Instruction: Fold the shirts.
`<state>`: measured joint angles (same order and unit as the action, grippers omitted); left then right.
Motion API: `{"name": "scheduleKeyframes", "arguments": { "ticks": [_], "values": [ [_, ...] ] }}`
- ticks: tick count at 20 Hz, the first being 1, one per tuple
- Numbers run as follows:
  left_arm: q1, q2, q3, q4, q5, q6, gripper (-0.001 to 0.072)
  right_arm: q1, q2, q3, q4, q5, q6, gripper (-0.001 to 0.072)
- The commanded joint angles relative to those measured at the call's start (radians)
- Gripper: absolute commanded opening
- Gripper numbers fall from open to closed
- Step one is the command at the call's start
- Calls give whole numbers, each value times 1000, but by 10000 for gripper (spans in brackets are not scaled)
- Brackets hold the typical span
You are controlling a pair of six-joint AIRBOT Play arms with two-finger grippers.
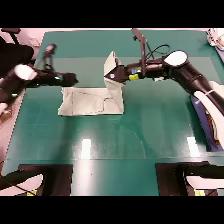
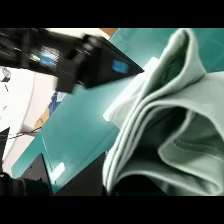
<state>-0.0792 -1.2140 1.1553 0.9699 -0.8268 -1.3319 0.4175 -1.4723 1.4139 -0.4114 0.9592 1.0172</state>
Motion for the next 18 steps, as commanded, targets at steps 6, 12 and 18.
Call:
{"name": "scheduleKeyframes", "arguments": {
  "ticks": [6, 12, 18],
  "values": [
    [228, 172, 1, 16, -95, 32, 24, 187, -295, 238, 0, -162, 71, 12],
    [228, 172, 1, 17, -108, 32, 24, 259, -509, 468, -2, -117, 174, 13],
    [227, 172, 1, 16, -108, 32, 24, 275, -585, 541, 0, -89, 221, 586]
  ]
}}
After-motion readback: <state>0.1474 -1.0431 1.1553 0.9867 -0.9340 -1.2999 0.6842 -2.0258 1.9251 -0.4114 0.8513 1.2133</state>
